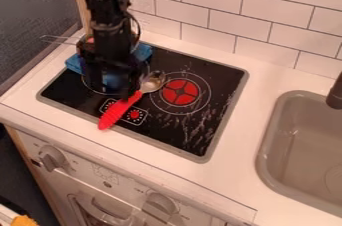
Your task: Move the red spoon to the upper right corner of the stove
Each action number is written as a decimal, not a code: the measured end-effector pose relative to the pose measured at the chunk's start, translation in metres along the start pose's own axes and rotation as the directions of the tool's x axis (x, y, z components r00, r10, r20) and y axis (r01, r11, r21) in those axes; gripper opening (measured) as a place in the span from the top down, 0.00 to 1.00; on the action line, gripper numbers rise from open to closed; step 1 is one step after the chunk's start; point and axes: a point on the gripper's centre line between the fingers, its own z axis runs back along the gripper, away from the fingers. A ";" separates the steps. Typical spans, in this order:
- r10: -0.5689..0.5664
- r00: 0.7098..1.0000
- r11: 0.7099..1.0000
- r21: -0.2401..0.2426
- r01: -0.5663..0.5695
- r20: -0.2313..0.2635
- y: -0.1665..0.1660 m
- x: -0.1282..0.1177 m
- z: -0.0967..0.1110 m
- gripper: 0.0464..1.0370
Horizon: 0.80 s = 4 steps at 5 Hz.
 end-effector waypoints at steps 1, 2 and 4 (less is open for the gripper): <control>-0.058 0.998 0.998 0.010 0.058 -0.008 -0.005 0.001 -0.002 0.04; -0.124 0.992 0.992 0.019 0.124 0.005 -0.014 0.000 -0.003 0.04; -0.154 0.988 0.988 0.017 0.154 0.013 -0.030 -0.009 -0.007 0.04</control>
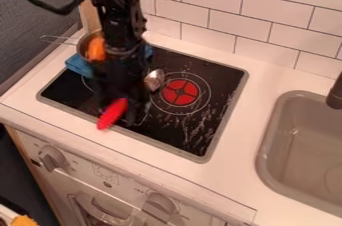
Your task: Move the red spoon to the upper right corner of the stove
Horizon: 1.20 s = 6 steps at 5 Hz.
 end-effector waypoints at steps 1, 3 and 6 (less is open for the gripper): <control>0.023 1.000 1.000 -0.001 -0.023 0.017 0.003 -0.001 0.009 0.04; 0.055 0.997 0.998 0.012 -0.055 -0.051 0.004 0.004 -0.006 0.04; 0.072 0.996 0.997 0.013 -0.072 -0.050 0.002 0.012 -0.005 0.59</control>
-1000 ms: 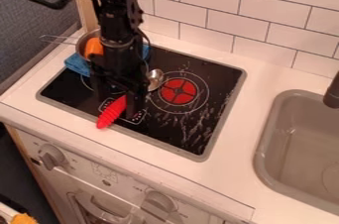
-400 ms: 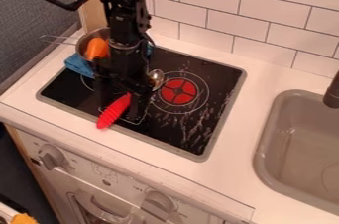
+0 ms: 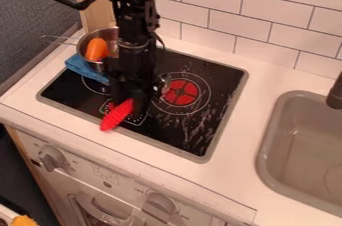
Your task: Move the red spoon to the upper right corner of the stove
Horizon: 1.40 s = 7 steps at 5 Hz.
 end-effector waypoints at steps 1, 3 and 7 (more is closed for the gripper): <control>0.008 1.000 1.000 0.003 -0.008 -0.002 0.001 0.000 0.000 0.67; 0.076 0.997 0.997 -0.027 -0.076 -0.025 -0.007 0.003 0.014 0.67; 0.147 0.989 0.976 -0.158 -0.148 -0.014 -0.078 0.088 0.034 0.67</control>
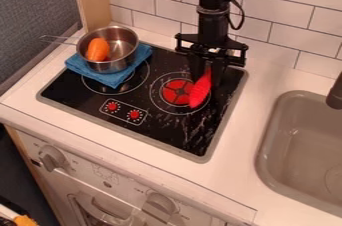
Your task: Move the red spoon to the upper right corner of the stove
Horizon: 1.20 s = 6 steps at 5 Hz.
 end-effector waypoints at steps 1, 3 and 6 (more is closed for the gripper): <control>-0.001 1.000 1.000 0.016 0.001 0.028 0.002 0.004 -0.001 0.61; -0.016 0.997 0.997 0.074 0.011 0.071 0.011 -0.014 0.008 0.05; 0.016 0.992 1.000 0.021 -0.019 0.123 0.039 -0.031 0.047 0.04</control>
